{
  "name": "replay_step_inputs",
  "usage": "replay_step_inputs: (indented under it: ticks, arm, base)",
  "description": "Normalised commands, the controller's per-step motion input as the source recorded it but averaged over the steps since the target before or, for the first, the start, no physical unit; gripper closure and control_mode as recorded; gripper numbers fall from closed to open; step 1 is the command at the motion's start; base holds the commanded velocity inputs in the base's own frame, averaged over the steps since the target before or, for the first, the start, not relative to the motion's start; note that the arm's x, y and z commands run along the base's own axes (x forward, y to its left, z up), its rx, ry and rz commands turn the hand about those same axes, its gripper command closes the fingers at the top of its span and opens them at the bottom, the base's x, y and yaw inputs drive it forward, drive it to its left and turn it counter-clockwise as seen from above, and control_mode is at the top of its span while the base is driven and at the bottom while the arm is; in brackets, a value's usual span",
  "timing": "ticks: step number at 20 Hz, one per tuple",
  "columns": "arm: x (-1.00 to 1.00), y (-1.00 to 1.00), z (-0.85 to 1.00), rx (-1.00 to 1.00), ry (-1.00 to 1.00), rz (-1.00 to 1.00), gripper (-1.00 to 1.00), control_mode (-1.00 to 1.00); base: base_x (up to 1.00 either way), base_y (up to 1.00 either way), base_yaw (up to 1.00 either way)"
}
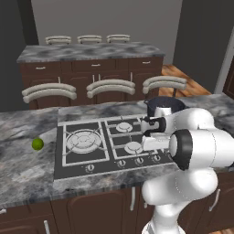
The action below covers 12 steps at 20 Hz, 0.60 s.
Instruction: Turn on the burner for the pot on the stove. Wait thirty seconds for the pot to heat up. Then add the lime to the pot.
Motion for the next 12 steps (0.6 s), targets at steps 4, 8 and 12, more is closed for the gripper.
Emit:
replay_step_inputs:
  ticks: [4,8,12]
  arm:
    - [-0.15,0.0,-0.08,0.0,0.0,0.0,-1.0,-1.0]
    - [-0.31,0.0,0.0,0.0,0.0,0.0,-1.0,-1.0]
    - [-0.24,0.0,0.0,0.0,0.0,0.0,-1.0,-1.0]
  base:
    - [0.0,0.0,0.0]
    - [0.0,0.0,0.0]
    - [0.0,0.0,0.0]
